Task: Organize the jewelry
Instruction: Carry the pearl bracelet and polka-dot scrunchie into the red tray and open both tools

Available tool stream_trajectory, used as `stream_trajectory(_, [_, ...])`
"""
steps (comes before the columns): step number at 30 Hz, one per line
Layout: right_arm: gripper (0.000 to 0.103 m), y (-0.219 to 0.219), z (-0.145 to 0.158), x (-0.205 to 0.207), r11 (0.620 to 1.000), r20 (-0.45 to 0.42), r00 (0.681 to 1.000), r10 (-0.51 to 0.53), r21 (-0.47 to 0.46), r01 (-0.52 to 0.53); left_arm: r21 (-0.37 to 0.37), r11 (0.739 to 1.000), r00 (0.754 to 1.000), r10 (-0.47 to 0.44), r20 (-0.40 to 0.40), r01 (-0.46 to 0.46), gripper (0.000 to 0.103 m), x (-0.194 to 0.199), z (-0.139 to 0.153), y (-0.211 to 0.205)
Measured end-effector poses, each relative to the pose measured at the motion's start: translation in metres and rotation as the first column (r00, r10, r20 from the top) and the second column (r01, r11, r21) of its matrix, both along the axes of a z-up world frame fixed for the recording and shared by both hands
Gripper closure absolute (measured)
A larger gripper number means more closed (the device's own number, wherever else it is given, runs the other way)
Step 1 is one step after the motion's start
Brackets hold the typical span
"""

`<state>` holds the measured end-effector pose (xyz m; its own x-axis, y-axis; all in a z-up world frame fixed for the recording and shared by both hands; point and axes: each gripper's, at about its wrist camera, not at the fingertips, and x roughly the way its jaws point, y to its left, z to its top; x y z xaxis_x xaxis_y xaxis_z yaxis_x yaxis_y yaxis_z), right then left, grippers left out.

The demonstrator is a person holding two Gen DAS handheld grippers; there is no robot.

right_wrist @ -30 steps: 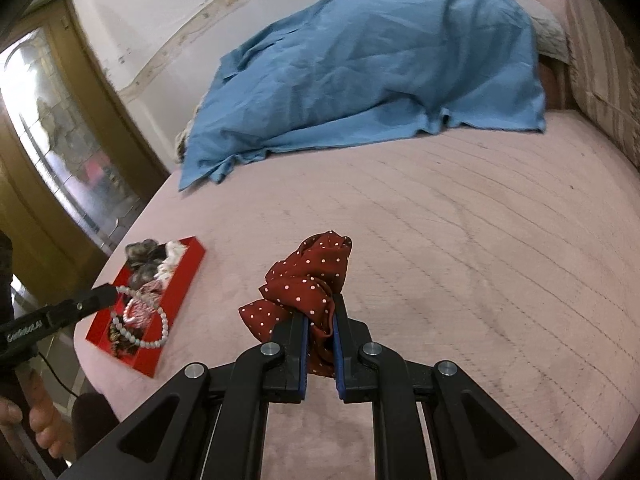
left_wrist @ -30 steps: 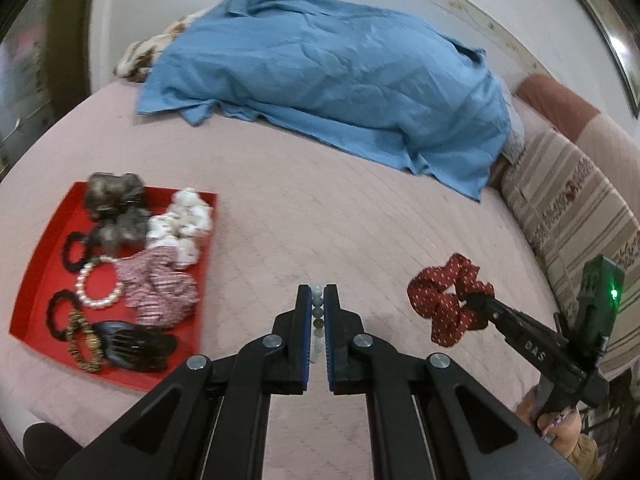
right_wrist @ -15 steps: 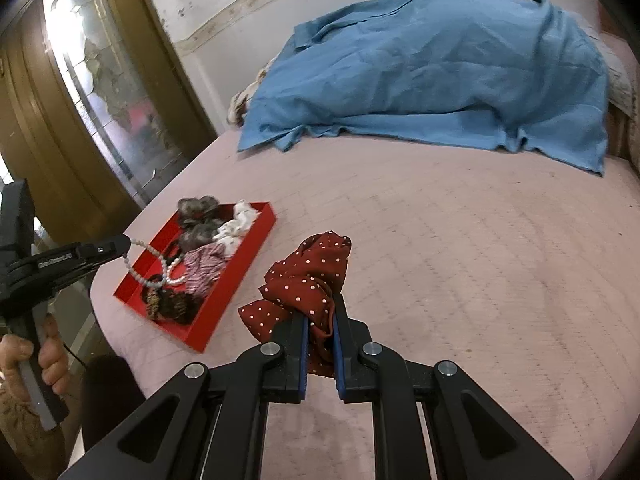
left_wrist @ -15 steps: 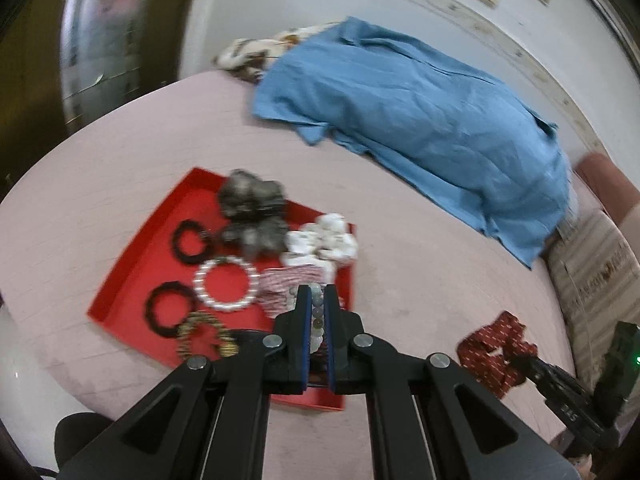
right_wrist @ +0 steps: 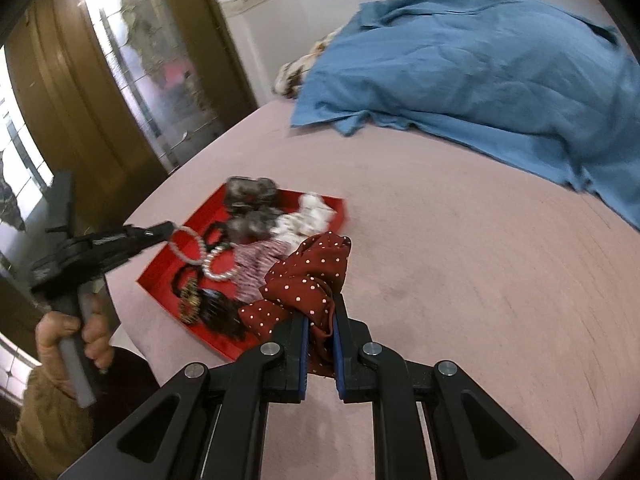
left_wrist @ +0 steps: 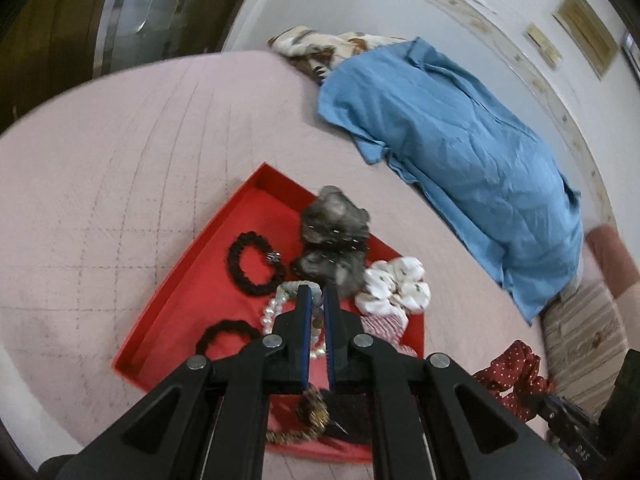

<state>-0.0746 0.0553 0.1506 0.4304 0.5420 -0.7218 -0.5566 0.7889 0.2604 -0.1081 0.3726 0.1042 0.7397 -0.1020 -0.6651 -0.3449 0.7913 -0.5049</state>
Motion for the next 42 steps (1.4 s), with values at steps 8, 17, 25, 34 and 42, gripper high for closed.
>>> stream_trajectory(8, [0.092,0.086,0.012,0.017,0.993,0.032,0.993,0.114,-0.034,-0.113,0.011,0.998,0.998,0.058,-0.008,-0.058,0.098,0.002,-0.016,0.024])
stream_trajectory(17, [0.092,0.169,0.016,0.051,0.985,0.018,0.985,0.17,-0.024,-0.17,0.028,0.997,0.997,0.07,0.031,-0.071,0.098,0.018,-0.015,0.04])
stream_trajectory(25, [0.092,0.232,-0.006,0.089,0.983,-0.059,0.982,0.181,-0.032,-0.183,0.026,0.996,0.997,0.079,0.015,-0.08,0.098,0.02,-0.029,0.048])
stream_trajectory(34, [0.092,0.262,-0.062,0.124,0.988,-0.205,0.971,0.125,-0.068,-0.141,0.024,0.998,0.998,0.052,0.017,-0.052,0.098,0.024,-0.029,0.046])
stream_trajectory(42, [0.092,0.267,-0.081,0.134,0.988,-0.225,0.968,0.108,-0.087,-0.131,0.023,0.999,0.999,0.029,0.016,-0.029,0.093,0.025,-0.029,0.043])
